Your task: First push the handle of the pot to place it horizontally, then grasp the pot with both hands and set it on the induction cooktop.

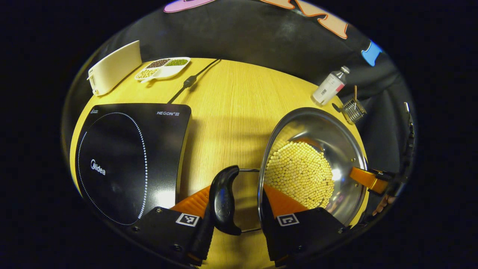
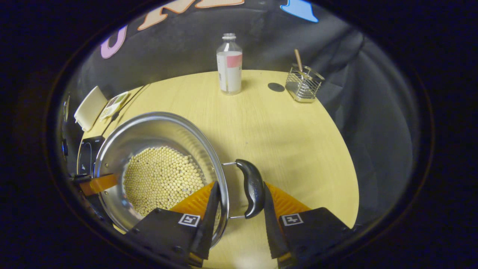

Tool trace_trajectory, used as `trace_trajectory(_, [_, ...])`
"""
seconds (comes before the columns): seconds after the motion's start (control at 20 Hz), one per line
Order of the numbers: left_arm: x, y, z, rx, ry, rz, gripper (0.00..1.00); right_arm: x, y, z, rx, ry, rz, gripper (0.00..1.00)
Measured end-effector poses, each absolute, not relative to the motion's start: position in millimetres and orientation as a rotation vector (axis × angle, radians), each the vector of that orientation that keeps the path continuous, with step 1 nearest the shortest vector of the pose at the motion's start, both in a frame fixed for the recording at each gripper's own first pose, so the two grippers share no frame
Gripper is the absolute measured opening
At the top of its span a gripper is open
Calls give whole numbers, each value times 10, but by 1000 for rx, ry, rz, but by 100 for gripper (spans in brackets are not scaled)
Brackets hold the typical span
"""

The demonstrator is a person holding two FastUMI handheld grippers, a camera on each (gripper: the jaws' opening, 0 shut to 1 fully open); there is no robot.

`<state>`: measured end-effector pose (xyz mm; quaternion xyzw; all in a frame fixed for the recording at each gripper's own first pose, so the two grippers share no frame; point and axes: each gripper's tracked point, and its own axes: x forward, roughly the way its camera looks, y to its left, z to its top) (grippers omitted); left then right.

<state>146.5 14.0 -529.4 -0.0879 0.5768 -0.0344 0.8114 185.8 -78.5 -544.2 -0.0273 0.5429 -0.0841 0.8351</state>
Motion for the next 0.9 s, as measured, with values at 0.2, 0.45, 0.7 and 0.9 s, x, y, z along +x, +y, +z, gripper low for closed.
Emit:
trace_trajectory(0.2, [1226,207,-5225,-217,1266,-50,60,1609,-702,-5451,-32,1152,-147,64])
trace_trajectory(0.45, [1117,244,-5064,-171,1244,-54,59,1379,-655,-5386,-6,1158,-121,58])
trace_trajectory(0.7, [1083,348,-4876,-137,1217,-37,59,1329,-559,-5281,26,1134,-90,55])
trace_trajectory(0.9, [1079,504,-4642,-107,1183,-6,59,1357,-427,-5144,68,1108,-42,55])
